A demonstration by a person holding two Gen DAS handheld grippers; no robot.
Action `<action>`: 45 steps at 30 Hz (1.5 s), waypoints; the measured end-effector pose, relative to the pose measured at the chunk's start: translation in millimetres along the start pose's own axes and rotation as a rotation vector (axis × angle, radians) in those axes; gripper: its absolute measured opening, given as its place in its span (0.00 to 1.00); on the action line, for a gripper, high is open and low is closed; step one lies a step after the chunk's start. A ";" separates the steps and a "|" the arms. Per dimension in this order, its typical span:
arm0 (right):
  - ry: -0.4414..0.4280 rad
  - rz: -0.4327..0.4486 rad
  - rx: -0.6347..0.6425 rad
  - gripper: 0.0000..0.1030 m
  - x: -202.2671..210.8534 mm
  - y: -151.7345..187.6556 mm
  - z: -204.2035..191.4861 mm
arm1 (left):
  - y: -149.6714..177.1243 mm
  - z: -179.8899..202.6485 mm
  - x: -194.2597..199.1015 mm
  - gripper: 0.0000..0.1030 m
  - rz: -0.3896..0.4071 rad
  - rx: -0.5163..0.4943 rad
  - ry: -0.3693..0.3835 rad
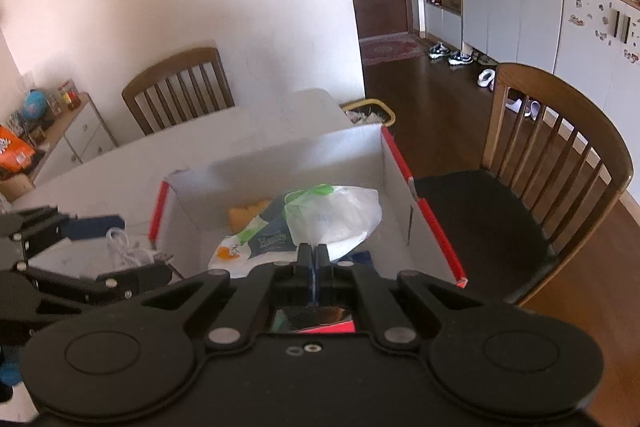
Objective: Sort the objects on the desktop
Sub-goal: 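Lift both held items and carry them over the red shoebox, then lower and open the left tool releasing the cable while the right tool releases the packet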
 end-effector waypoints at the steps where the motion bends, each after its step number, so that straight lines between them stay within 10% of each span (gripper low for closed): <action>1: 0.002 -0.005 0.007 0.00 -2.3 0.3 1.5 | -1.0 0.6 -4.3 0.75 -0.006 -0.005 -0.002; 31: -0.055 -0.130 0.151 0.01 -42.7 28.0 16.4 | -13.6 4.8 -147.5 0.75 -0.289 0.015 -0.075; 45: -0.073 -0.127 0.182 0.30 -27.9 23.7 13.2 | -10.4 5.3 -167.4 0.75 -0.376 0.001 -0.090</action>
Point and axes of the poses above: each gripper's, at about its wrist camera, not at the fingertips, and x roughly against the way its jaws point, z to its right, y to its underside, the point moved 8 cm from there along -x, roughly the way its jaws point, and after that the axes turned 12 degrees about x, right-handed, at the moved point
